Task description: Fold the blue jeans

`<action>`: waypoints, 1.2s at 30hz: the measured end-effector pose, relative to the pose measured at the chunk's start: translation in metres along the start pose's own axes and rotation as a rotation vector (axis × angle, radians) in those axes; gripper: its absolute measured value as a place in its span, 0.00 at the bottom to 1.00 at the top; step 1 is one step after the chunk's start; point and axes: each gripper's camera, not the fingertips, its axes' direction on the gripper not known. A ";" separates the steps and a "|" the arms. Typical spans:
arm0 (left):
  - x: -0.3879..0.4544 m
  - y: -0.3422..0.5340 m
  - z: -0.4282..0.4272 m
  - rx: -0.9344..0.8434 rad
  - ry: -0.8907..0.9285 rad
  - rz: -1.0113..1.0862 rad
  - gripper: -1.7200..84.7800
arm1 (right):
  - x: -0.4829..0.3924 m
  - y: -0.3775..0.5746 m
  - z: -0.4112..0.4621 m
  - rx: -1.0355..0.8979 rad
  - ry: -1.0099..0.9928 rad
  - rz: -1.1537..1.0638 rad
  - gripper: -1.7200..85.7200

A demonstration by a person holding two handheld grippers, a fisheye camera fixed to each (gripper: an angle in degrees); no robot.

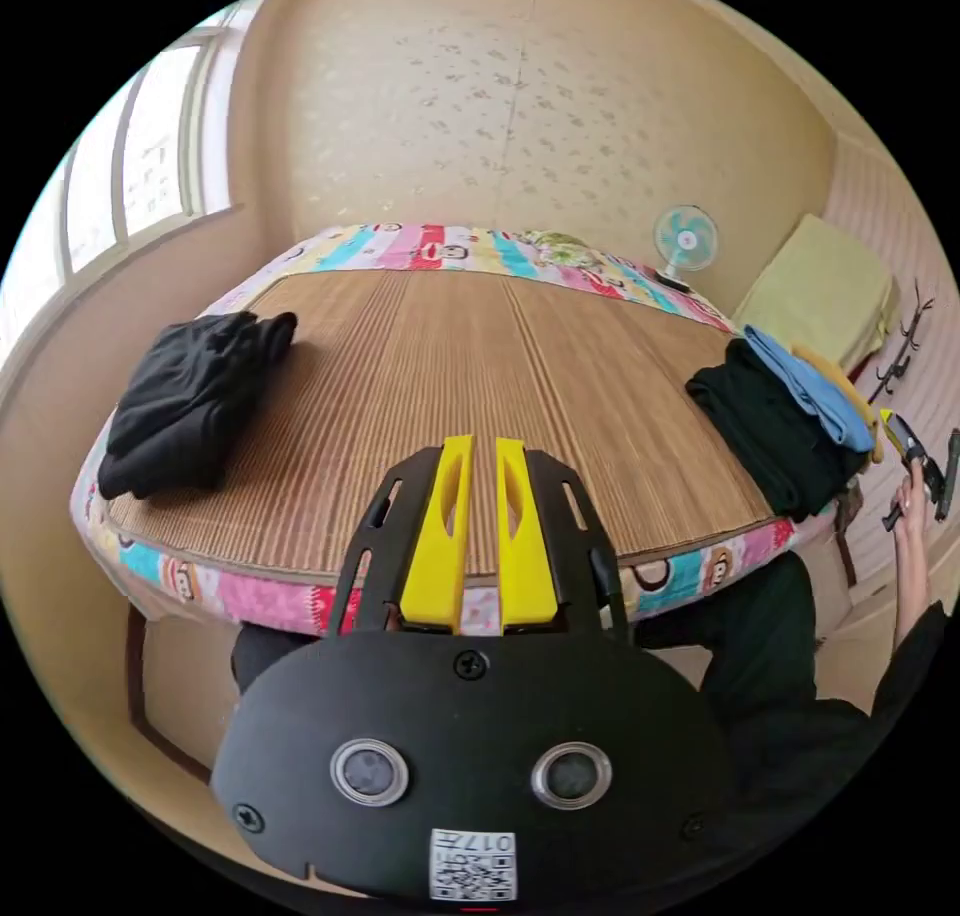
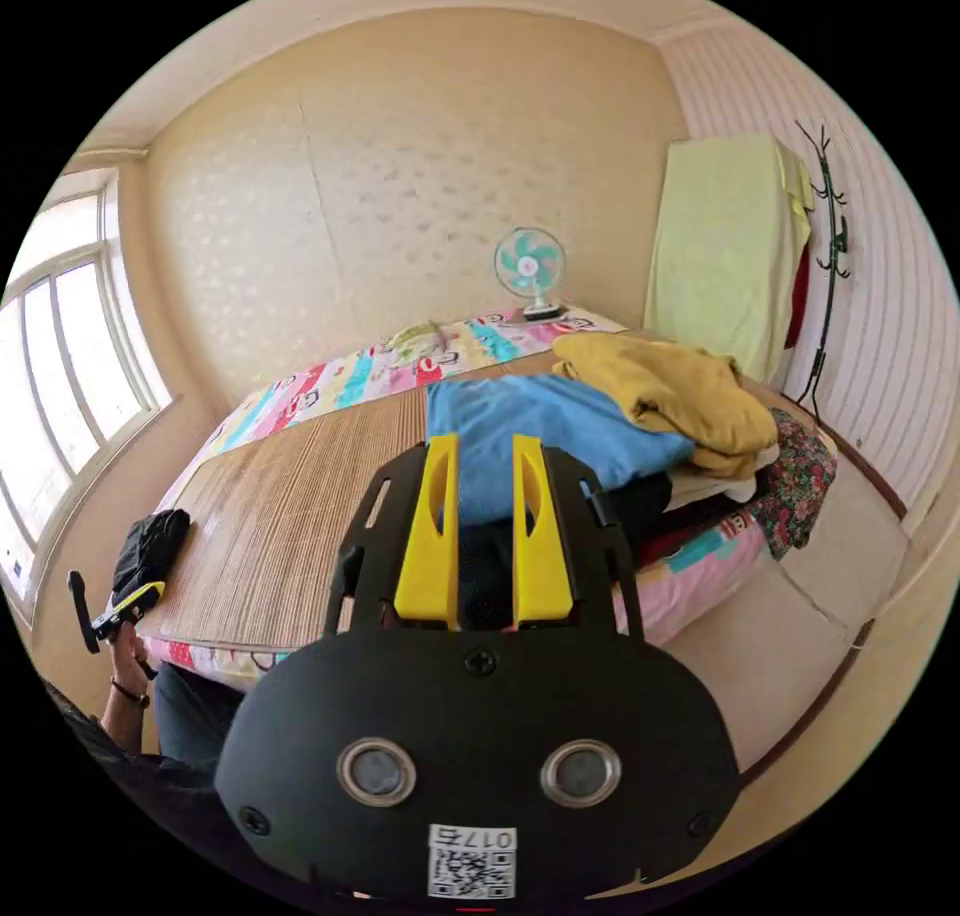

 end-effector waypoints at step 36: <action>0.215 -0.045 0.114 -0.309 0.581 0.391 0.15 | -0.133 0.130 0.109 -0.756 -1.049 -0.378 0.02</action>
